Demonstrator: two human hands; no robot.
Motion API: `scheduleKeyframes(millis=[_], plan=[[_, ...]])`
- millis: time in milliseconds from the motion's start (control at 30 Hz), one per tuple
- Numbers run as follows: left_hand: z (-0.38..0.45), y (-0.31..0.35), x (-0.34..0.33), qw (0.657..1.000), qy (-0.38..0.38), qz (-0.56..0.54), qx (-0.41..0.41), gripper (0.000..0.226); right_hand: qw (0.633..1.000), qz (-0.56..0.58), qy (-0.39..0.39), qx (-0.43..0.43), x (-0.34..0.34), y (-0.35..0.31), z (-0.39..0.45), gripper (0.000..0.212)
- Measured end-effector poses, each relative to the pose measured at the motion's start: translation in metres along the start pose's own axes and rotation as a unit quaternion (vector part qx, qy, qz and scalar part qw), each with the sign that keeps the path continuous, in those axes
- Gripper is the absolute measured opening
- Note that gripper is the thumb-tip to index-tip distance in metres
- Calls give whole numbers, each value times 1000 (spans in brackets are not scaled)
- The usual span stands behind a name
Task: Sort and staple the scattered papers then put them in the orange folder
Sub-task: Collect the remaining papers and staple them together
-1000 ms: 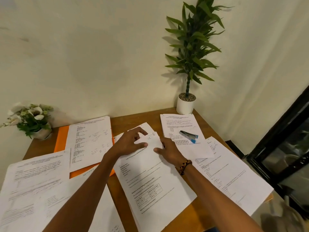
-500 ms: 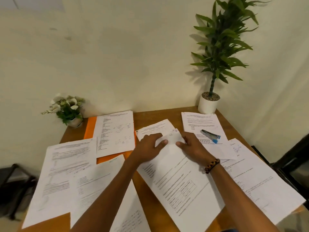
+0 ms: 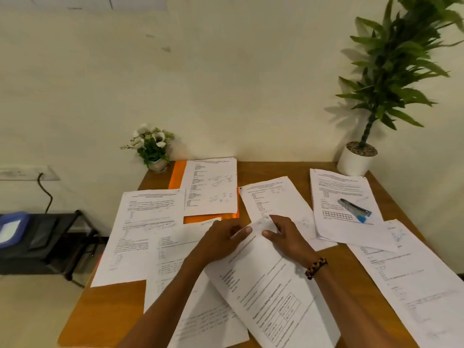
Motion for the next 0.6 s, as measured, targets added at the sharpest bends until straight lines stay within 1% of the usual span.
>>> scheduleKeyframes(millis=[67, 100, 133, 167, 200, 267, 333, 400, 500, 533, 600], plan=[[-11, -18, 25, 996, 92, 2, 4, 44, 1000, -6, -6, -2, -7, -1, 2, 25], [-19, -28, 36, 990, 138, 27, 8, 43, 1000, -6, -10, -3, -9, -2, 3, 27], [-27, -39, 43, 985, 163, 60, 18, 40, 1000, -7, -15, -1, -11, -3, 5, 30], [-35, -50, 45, 981, 166, 99, 29, 35, 1000, -11, -15, -3, -12, -4, 6, 31], [-40, -56, 43, 978, 149, 143, 31, 33, 1000, -16, -14, -8, -12, -5, 7, 29], [-47, -62, 30, 975, 101, 198, 12, 40, 999, -28, -13, -17, -15, -6, 9, 20], [-52, -62, 26, 981, 98, 165, 14, 53, 999, -40, -19, -21, -21, -7, 10, 19], [-52, -61, 29, 985, 135, 108, 20, 64, 998, -56, -18, -28, -27, -8, 12, 17], [-50, -63, 36, 978, 201, 51, 9, 74, 996, -79, -26, -27, -40, -14, 10, 18], [-50, -67, 42, 973, 226, 36, 17, 72, 996, -87, -27, -27, -44, -14, 11, 16], [-54, -81, 59, 959, 280, 31, 45, 58, 995, -98, -30, -7, -49, -18, 11, 8]])
Point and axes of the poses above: each hand's wrist, its own z-axis towards the middle knuckle, its own x-axis out of the back of the hand, y = z × x, the point moved 7 cm from there along z, towards the middle knuckle, and after that the axes turned 15 degrees about -x, right-handed, at the moved point
